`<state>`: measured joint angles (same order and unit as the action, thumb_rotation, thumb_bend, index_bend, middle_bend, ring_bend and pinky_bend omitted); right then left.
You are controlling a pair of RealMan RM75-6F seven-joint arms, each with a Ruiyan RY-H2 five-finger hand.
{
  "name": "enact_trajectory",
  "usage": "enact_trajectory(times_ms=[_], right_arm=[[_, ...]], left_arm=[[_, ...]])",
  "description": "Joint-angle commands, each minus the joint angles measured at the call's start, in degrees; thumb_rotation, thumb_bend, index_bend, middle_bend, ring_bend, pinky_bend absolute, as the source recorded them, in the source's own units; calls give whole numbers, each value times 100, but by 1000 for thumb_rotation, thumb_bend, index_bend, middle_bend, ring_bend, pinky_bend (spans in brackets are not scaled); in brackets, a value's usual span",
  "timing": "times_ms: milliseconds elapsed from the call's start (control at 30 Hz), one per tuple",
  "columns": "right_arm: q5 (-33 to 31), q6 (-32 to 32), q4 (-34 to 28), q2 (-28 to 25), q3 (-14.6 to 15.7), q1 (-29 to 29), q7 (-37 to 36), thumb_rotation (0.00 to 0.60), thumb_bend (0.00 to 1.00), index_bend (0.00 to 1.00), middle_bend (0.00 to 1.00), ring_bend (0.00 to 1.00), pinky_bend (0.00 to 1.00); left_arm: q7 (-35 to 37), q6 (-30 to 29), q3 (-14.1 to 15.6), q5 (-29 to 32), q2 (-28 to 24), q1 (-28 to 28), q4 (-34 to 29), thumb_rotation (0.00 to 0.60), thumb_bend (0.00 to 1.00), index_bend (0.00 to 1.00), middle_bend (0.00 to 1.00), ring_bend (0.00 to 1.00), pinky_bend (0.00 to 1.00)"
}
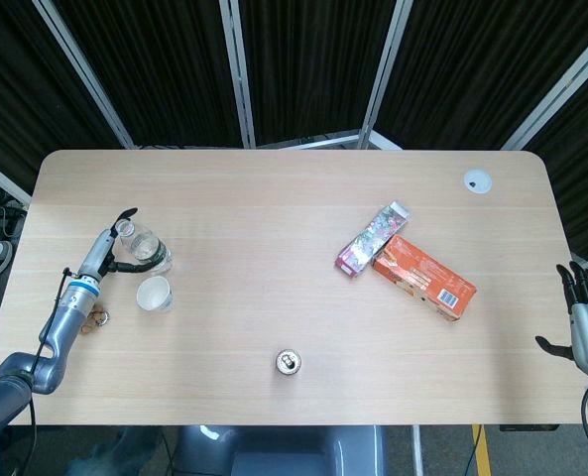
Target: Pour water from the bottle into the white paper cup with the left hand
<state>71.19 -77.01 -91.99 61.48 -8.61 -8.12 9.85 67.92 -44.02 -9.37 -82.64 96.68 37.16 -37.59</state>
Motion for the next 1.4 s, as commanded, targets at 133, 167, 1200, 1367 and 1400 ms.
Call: enact_trajectory(times_ms=[133,167,1200,1367,1400], right_arm=[[-133,65,35,33,-26,-34,86,600,0,0,0,0,0],[-155,71,38,40,-29,-39,102,600,0,0,0,0,0],[-387,260,236,155,-26,-147,193,600,0,0,0,0,0],[-337,244,207,131,-14,-142,143,600,0,0,0,0,0],[-316,229,190,122,-10,-137,129,600,0,0,0,0,0]], left_arm=[[683,33,149,-180,433,287,760,600,0,0,0,0,0],[802,21,170,-197,487,312,869,600,0,0,0,0,0],[1947,61,331,-140,1151,639,1862,600,555,562,518,415,377],[1920,-312,336,-194,801,626,1568,600,551,561,520,416,379],[1883,-405,349,-219,674,618,1469,600,549,561,520,416,379]])
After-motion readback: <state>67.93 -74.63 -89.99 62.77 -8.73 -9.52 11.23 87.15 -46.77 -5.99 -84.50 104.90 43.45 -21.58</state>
